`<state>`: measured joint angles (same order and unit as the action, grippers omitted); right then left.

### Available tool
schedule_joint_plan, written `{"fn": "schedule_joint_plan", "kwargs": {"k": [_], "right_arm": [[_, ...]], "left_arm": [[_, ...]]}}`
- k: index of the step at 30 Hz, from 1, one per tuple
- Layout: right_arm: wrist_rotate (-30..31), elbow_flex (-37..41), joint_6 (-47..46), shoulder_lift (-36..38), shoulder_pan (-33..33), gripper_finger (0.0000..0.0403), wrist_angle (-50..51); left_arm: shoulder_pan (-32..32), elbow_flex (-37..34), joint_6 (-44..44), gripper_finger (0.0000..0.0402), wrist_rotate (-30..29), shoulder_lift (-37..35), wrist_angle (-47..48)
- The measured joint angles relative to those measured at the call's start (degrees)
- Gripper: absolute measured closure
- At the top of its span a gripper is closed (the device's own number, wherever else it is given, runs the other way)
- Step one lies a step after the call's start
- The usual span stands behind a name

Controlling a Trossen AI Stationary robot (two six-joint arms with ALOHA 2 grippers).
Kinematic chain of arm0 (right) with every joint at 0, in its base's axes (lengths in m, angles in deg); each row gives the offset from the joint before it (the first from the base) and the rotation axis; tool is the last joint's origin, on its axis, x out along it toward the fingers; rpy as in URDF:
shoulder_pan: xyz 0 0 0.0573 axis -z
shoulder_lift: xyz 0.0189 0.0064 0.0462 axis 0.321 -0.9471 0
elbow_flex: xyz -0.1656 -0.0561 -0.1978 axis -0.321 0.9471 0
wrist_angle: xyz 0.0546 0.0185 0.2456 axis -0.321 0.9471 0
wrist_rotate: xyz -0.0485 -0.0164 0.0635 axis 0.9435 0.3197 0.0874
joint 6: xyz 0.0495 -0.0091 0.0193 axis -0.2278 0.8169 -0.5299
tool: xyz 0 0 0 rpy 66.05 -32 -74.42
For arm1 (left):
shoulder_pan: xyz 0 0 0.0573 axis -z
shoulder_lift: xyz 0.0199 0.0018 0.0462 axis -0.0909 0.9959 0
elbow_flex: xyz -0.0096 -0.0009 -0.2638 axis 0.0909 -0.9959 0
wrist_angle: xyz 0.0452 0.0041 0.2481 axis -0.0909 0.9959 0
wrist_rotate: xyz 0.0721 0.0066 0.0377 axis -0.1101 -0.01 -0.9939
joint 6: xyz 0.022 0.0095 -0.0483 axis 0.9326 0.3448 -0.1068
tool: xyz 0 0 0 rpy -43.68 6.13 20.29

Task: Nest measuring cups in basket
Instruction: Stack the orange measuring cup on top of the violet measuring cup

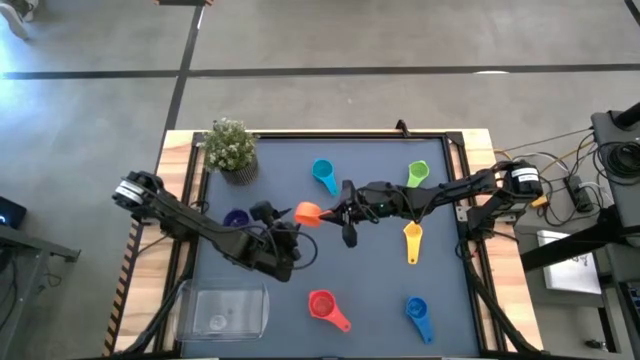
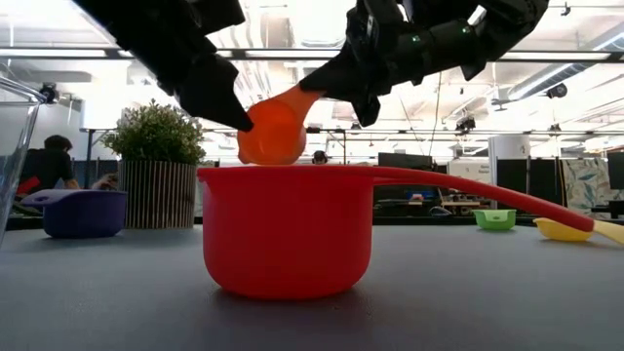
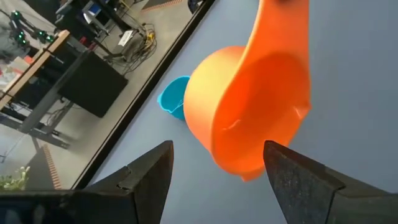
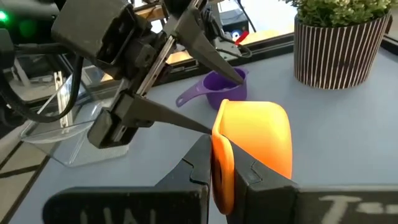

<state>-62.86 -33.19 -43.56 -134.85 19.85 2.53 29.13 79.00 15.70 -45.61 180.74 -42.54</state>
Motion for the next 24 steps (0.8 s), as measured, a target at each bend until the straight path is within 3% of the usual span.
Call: {"fn": "schedule_joint_plan", "kwargs": {"k": [12,16,22,24], "right_arm": [[-1.7,0.0,-1.8,0.0,-0.5,0.0394,-1.4],[-1.7,0.0,-1.8,0.0,-0.5,0.0394,-1.3],[-1.9,0.0,-1.8,0.0,-0.5,0.0394,-1.2],[-1.9,0.1,-1.8,0.0,-0.6,0.0394,-0.9]], "left_arm": [[-0.8,0.0,-1.1,0.0181,1.1,-0.2,-0.1],[-0.9,-0.1,-1.1,0.0239,1.2,-0.2,-0.1],[-1.3,-0.1,-0.4,0.0377,2.1,-0.2,-0.2],[-1.4,-0.1,-0.4,0.039,2.0,-0.3,-0.3]]}}
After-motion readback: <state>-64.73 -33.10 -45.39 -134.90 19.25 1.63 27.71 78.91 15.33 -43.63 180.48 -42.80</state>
